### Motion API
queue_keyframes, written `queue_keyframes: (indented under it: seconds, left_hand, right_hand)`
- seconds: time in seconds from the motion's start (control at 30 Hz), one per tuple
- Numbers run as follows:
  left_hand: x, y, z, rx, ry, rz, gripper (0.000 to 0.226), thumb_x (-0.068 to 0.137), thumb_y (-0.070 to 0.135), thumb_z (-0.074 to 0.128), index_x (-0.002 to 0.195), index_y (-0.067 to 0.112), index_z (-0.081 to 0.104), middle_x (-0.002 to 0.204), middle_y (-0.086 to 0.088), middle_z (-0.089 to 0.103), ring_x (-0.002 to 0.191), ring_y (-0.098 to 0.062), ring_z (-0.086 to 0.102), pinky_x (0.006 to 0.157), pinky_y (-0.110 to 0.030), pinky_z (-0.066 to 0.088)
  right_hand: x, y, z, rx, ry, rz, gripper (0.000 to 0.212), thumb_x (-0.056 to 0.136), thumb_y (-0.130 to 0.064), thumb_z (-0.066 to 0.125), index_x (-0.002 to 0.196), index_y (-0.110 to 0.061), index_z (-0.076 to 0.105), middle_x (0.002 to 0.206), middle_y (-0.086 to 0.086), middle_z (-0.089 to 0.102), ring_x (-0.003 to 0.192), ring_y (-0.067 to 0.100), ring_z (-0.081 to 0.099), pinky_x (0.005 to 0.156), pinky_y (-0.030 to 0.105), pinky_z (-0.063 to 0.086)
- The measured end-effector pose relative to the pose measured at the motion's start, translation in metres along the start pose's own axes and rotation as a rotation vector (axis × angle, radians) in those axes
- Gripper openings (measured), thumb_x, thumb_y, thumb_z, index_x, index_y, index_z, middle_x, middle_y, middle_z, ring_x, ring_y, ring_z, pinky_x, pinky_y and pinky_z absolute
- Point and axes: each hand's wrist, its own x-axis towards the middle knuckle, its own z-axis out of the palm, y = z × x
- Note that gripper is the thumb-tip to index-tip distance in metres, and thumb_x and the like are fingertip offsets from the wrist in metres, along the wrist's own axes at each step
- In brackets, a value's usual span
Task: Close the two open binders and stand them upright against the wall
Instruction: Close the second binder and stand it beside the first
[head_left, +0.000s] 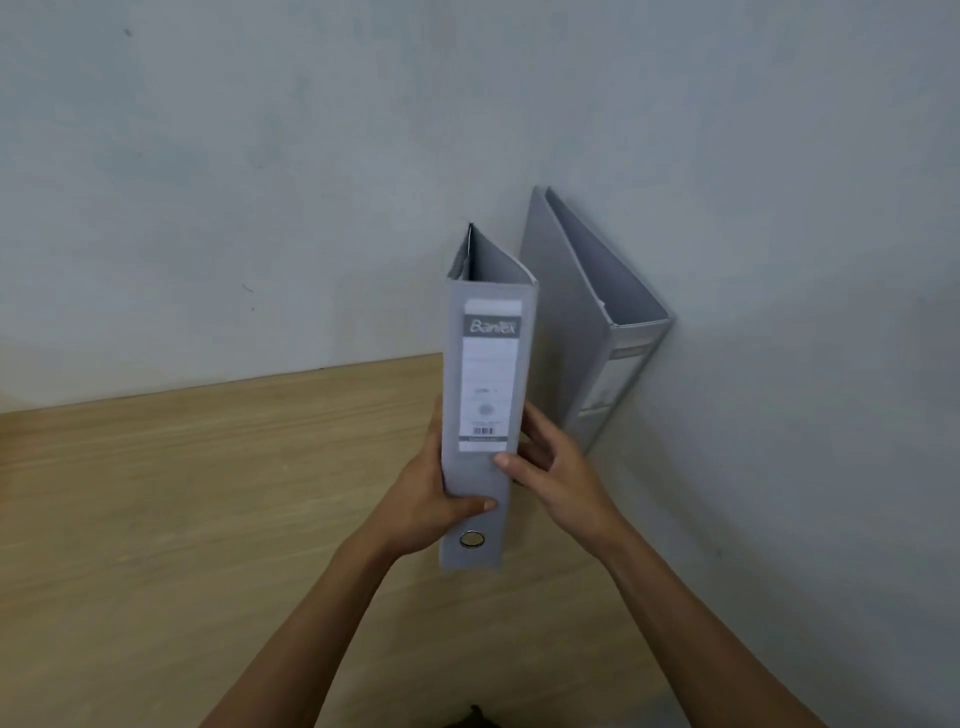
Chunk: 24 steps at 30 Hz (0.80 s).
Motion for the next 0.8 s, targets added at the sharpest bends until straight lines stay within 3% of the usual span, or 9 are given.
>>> queue_keyframes:
  seconds: [0.1, 0.17, 0.3, 0.37, 0.5, 0.63, 0.8]
  left_hand:
    - [0.016, 0.001, 0.011, 0.051, -0.027, -0.014, 0.125, 0.072, 0.018, 0.084, 0.159, 0.037, -0.005, 0.149, 0.015, 0.048, 0.129, -0.002, 0.054, 0.094, -0.029, 0.057]
    - [0.029, 0.001, 0.020, 0.074, -0.043, -0.030, 0.128, 0.073, 0.018, 0.084, 0.159, 0.035, -0.009, 0.149, 0.011, 0.047, 0.128, -0.006, 0.052, 0.098, -0.031, 0.054]
    - [0.046, -0.005, 0.041, 0.130, -0.071, -0.083, 0.122, 0.074, 0.010, 0.084, 0.160, 0.017, -0.002, 0.135, 0.007, 0.050, 0.127, -0.013, 0.054, 0.078, -0.004, 0.050]
    - [0.052, -0.010, 0.049, 0.169, -0.067, -0.096, 0.118, 0.073, 0.008, 0.083, 0.160, 0.012, 0.003, 0.137, 0.002, 0.052, 0.130, -0.019, 0.055, 0.075, -0.001, 0.049]
    - [0.062, -0.009, 0.057, 0.192, -0.082, -0.099, 0.127, 0.075, 0.009, 0.082, 0.159, 0.021, -0.012, 0.151, -0.005, 0.046, 0.127, -0.010, 0.048, 0.096, -0.021, 0.047]
    - [0.076, -0.006, 0.056, 0.201, -0.087, -0.110, 0.130, 0.078, 0.008, 0.079, 0.157, 0.029, -0.021, 0.158, -0.004, 0.036, 0.140, -0.022, 0.042, 0.104, -0.031, 0.043]
    - [0.097, -0.002, 0.054, 0.227, -0.027, -0.134, 0.121, 0.082, 0.004, 0.074, 0.158, 0.026, -0.018, 0.156, -0.008, 0.040, 0.142, -0.027, 0.042, 0.100, -0.029, 0.041]
  right_hand:
    - [-0.008, 0.016, -0.014, -0.018, 0.042, 0.031, 0.071, 0.088, -0.026, 0.072, 0.151, -0.041, 0.042, 0.146, -0.015, 0.059, 0.136, 0.007, 0.055, 0.107, 0.037, 0.051]
    - [-0.012, 0.026, -0.026, -0.039, 0.059, 0.054, 0.070, 0.089, -0.022, 0.071, 0.151, -0.038, 0.043, 0.143, -0.015, 0.062, 0.134, 0.006, 0.056, 0.107, 0.032, 0.052]
    - [-0.014, 0.046, -0.040, -0.027, 0.115, 0.076, 0.065, 0.089, -0.013, 0.070, 0.149, -0.024, 0.050, 0.141, -0.006, 0.065, 0.132, 0.009, 0.059, 0.106, 0.030, 0.052]
    - [-0.014, 0.054, -0.044, 0.001, 0.132, 0.095, 0.060, 0.089, -0.009, 0.068, 0.146, -0.025, 0.055, 0.137, -0.006, 0.068, 0.130, 0.009, 0.061, 0.104, 0.030, 0.054]
    - [-0.012, 0.062, -0.052, 0.043, 0.185, 0.114, 0.053, 0.090, -0.005, 0.065, 0.131, -0.037, 0.062, 0.126, -0.016, 0.073, 0.124, 0.005, 0.064, 0.091, 0.018, 0.055]
    - [-0.002, 0.065, -0.055, -0.009, 0.230, 0.137, 0.051, 0.091, -0.010, 0.069, 0.138, -0.027, 0.060, 0.130, -0.006, 0.070, 0.121, 0.009, 0.065, 0.090, 0.022, 0.057]
    - [0.019, 0.063, -0.057, -0.094, 0.417, 0.299, 0.016, 0.086, -0.030, 0.076, 0.094, -0.028, 0.062, 0.096, -0.007, 0.069, 0.098, 0.021, 0.071, 0.085, 0.042, 0.062]
